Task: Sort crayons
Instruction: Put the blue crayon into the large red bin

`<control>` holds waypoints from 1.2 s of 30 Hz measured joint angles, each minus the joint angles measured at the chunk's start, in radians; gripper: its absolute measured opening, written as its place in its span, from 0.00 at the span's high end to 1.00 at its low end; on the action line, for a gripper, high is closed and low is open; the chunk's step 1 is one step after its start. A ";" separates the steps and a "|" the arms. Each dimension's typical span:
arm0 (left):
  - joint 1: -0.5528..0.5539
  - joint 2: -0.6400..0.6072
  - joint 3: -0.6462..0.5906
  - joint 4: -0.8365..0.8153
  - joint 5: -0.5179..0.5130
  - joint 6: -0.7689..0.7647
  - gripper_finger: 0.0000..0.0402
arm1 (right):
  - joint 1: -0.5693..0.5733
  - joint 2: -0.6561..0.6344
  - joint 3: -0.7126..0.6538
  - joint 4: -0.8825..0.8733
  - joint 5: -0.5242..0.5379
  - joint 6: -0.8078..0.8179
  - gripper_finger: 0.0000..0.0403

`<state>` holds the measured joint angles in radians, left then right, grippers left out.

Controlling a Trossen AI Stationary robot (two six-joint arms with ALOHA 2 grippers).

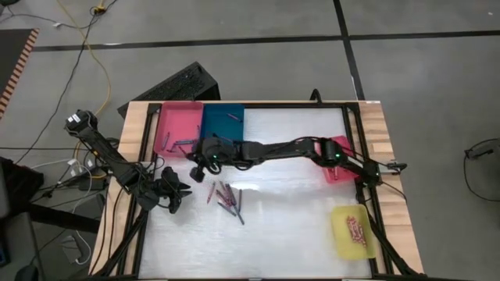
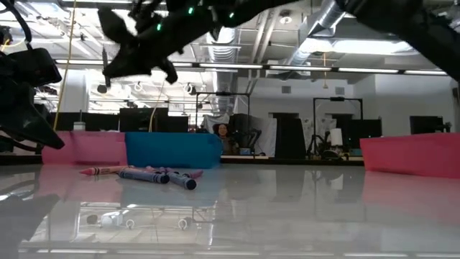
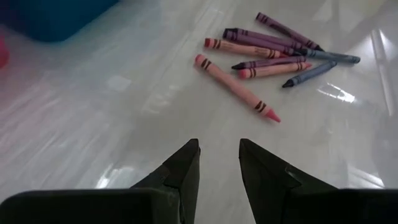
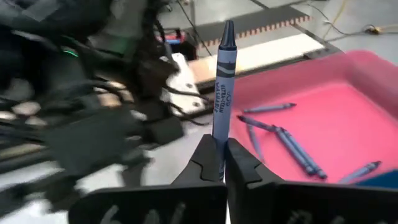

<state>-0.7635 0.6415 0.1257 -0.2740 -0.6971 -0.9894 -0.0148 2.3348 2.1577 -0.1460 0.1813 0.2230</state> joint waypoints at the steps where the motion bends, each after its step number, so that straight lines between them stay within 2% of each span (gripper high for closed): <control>1: 0.000 0.000 0.000 0.000 0.000 0.000 0.75 | -0.009 0.022 0.022 -0.007 0.000 -0.006 0.99; 6: 0.000 0.000 0.000 0.000 0.000 0.001 0.75 | -0.052 0.132 0.115 -0.003 0.001 -0.025 0.99; 10: 0.000 0.000 0.000 -0.001 0.004 0.005 0.75 | -0.082 0.172 0.128 0.008 0.005 -0.033 0.99; 21: 0.000 0.000 0.000 -0.003 0.004 0.004 0.75 | -0.165 0.176 0.127 0.017 0.006 -0.067 0.99; 36: 0.000 0.000 0.000 -0.002 0.002 0.007 0.75 | -0.167 0.191 0.129 0.047 0.000 -0.073 0.99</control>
<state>-0.7635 0.6415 0.1257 -0.2760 -0.6952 -0.9825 -0.1822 2.5257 2.2867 -0.0994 0.1812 0.1497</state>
